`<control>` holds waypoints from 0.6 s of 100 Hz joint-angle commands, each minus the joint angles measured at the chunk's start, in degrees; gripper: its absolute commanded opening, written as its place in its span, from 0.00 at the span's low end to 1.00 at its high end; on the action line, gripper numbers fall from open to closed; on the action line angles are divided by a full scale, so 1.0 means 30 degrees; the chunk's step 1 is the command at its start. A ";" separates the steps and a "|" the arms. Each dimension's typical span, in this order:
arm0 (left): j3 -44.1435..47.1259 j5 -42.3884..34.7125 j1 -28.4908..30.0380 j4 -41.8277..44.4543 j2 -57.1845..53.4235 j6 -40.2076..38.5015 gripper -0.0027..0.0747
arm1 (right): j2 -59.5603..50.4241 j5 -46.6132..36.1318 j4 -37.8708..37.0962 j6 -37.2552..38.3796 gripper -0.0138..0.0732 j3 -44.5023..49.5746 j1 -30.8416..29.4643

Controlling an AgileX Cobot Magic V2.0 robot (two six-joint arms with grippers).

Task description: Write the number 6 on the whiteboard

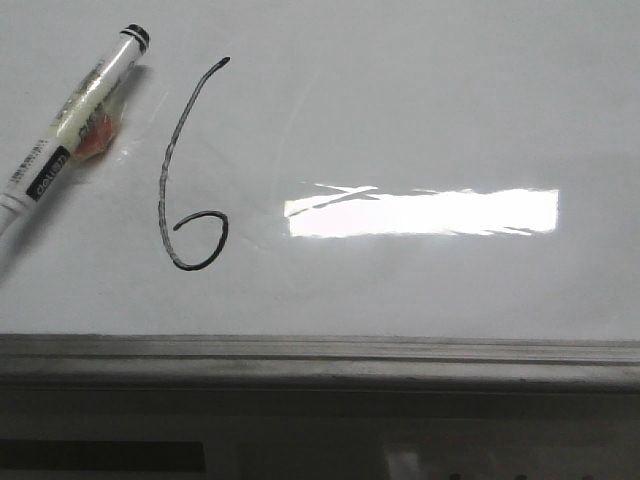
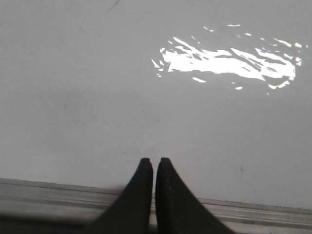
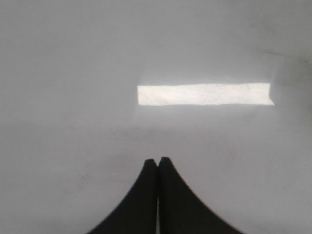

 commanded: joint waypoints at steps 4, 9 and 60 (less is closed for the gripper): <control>0.0459 -0.0915 0.0040 -0.0162 -0.0523 0.0034 0.01 | -0.0538 -0.0221 -0.0996 0.0558 0.09 0.0282 -0.0442; 0.0459 -0.0915 0.0040 -0.0162 -0.0523 0.0034 0.01 | -0.1196 0.0588 -0.1131 0.0558 0.09 0.0282 -0.0612; 0.0459 -0.0921 0.0040 -0.0222 -0.0523 0.0034 0.01 | -0.3853 0.6368 -0.1367 0.0423 0.09 0.0282 -0.0774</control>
